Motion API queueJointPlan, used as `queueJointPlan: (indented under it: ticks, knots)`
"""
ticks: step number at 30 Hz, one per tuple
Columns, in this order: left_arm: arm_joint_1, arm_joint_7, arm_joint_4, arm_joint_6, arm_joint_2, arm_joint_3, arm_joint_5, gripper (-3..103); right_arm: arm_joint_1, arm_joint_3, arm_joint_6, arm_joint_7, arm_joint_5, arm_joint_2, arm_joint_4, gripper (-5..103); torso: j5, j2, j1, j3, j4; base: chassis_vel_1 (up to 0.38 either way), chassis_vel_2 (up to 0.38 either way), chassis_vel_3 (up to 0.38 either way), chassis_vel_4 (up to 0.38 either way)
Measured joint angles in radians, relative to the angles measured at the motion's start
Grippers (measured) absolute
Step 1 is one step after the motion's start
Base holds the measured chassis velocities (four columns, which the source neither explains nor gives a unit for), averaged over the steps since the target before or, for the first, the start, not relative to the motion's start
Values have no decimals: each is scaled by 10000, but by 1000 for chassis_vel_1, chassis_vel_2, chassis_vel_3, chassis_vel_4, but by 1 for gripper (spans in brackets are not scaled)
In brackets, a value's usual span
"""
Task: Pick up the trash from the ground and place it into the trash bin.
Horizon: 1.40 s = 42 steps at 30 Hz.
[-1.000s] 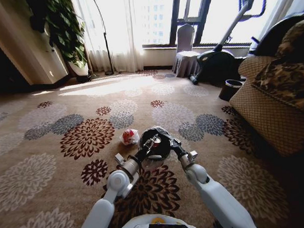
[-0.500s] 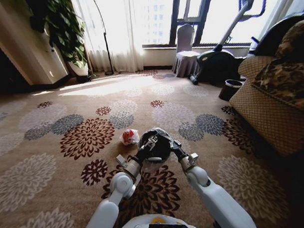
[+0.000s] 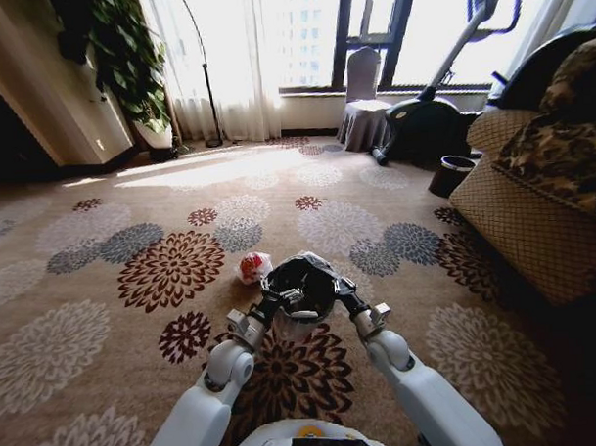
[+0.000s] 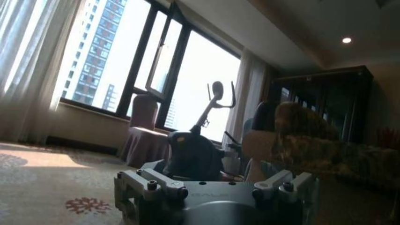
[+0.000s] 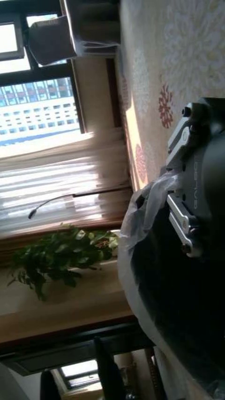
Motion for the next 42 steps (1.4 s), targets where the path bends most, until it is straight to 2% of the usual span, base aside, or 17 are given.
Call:
queueJointPlan:
  ticks: [1,2,4,6,7,9,10,11,13,16,18,20,28,34,38,41,42]
  knots:
    - [68,534,-62,-274,42,-119,-282,100,-14,29,-14,2,-10,10,18,0,0,0,0,0,-2,0,0,0,0]
    - [68,534,-62,-274,42,-119,-282,100,-14,29,-14,2,-10,10,18,0,0,0,0,0,-2,0,0,0,0]
    - [185,1382,-206,-629,156,-375,-741,100,-35,130,-100,1,-57,24,89,0,1,1,0,-1,-1,0,0,0,0]
    - [204,1482,-229,-737,194,-449,-797,100,-39,166,-209,0,-112,16,107,0,3,1,0,-1,0,0,0,0,0]
    - [175,1227,-213,-860,214,-558,-762,100,-52,215,-487,-2,-195,-27,151,0,2,1,-1,-1,5,0,0,0,0]
    - [1,138,-63,-902,198,-759,-695,100,-105,274,-763,-2,-302,-108,197,0,1,0,0,0,2,0,0,0,0]
    - [-155,-728,103,-857,173,-943,-616,100,-142,320,-836,-1,-324,-150,232,0,1,0,0,0,0,0,0,0,0]
    - [-155,-728,103,-857,173,-943,-616,100,-142,320,-836,-1,-324,-150,232,0,1,0,0,0,0,0,0,0,0]
    - [-526,-1987,518,-545,215,-1494,-409,100,-257,467,-893,3,-328,-277,402,0,-2,1,0,0,-5,0,0,0,0]
    - [-782,-2622,957,-254,426,-1900,-31,100,-336,570,-913,0,-320,-370,519,0,2,1,-1,0,-1,0,0,0,0]
    - [-1083,-3109,2161,-116,720,-2093,825,100,-386,691,-917,0,-298,-454,610,0,2,0,-1,0,0,-42,54,51,-37]
    - [-1171,-3267,2887,-81,847,-2030,1178,100,-391,762,-917,1,-276,-464,653,0,-5,0,-1,0,1,-68,62,66,-66]
    - [-1798,-2975,5287,-150,881,-1446,1614,100,-543,889,-860,0,-193,-448,916,0,-1,0,0,0,0,-159,155,167,-171]
    - [-2607,-2470,6853,-134,879,-1287,1341,100,-576,895,-720,3,-228,-432,955,0,0,0,1,1,-4,-269,262,265,-291]
    - [-3169,-1604,7895,-63,988,-1146,670,100,-345,750,-690,5,-234,-417,857,0,-1,0,5,4,1,-207,245,233,-252]
    - [-3481,-849,8475,642,967,-1016,273,100,-184,611,-691,5,-219,-422,743,0,0,-1,8,6,2,-109,136,64,-105]
    - [-3481,-849,8475,642,967,-1016,273,100,-184,611,-691,5,-219,-422,743,0,0,-1,8,6,2,-57,108,15,-67]
